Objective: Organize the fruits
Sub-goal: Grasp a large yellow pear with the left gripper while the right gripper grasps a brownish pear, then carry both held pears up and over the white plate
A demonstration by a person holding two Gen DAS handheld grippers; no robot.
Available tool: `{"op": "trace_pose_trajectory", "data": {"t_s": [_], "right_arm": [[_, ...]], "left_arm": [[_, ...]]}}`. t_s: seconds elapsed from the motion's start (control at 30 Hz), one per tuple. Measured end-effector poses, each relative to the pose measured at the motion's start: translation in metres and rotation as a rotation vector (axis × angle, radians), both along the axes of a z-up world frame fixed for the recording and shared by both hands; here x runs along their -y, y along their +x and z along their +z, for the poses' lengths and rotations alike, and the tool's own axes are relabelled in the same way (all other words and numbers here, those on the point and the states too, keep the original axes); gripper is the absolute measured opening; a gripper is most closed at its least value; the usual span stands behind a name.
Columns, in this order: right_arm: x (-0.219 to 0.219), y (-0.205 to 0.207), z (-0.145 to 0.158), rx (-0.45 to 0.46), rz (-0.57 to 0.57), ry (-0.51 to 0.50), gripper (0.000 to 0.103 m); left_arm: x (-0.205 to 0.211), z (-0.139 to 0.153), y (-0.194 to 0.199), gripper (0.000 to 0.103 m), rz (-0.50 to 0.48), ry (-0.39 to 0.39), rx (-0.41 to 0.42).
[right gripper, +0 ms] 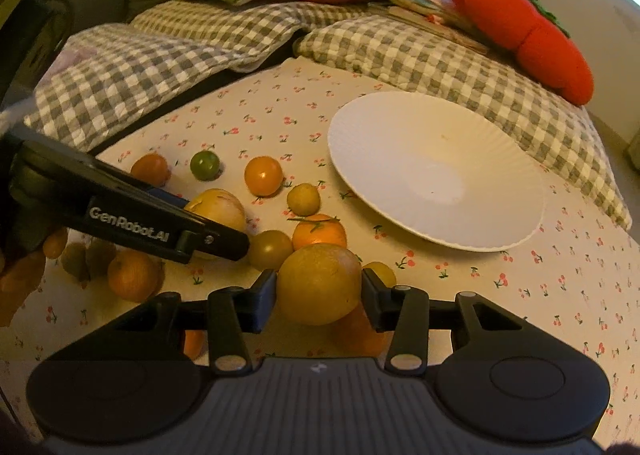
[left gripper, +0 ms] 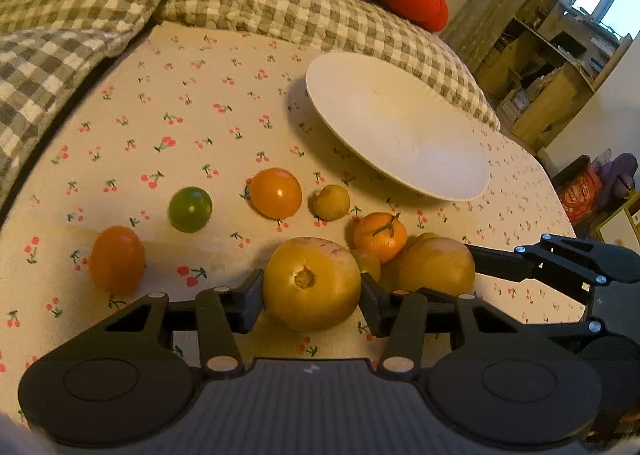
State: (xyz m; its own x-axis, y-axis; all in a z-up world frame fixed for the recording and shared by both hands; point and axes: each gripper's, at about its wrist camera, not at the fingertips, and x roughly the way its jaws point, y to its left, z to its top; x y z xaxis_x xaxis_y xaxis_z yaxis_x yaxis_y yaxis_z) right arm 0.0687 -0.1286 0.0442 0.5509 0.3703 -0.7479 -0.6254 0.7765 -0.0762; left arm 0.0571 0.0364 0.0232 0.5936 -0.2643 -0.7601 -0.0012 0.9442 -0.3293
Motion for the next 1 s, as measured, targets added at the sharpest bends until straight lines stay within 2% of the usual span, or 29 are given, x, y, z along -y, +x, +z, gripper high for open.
{"op": "trace_pose_trajectory", "data": {"t_s": [0.33,0.57,0.83,1.0], "right_arm": [[0.011,0.006,0.014,-0.004,-0.053,0.101,0.041],[0.023,0.015,0.026,-0.007,-0.088,0.190,0.041],[0.048,0.044,0.039,-0.055,-0.181,0.328,0.041],[0.058,0.058,0.041,-0.048,-0.228,0.361,0.041]], "left_arm": [[-0.005,0.019,-0.005,0.043,0.025,-0.010,0.057],[-0.008,0.033,-0.005,0.043,0.034,-0.048,0.076],[-0.003,0.045,0.015,0.043,0.025,-0.091,0.081],[0.006,0.057,0.033,0.043,0.004,-0.091,0.127]]}}
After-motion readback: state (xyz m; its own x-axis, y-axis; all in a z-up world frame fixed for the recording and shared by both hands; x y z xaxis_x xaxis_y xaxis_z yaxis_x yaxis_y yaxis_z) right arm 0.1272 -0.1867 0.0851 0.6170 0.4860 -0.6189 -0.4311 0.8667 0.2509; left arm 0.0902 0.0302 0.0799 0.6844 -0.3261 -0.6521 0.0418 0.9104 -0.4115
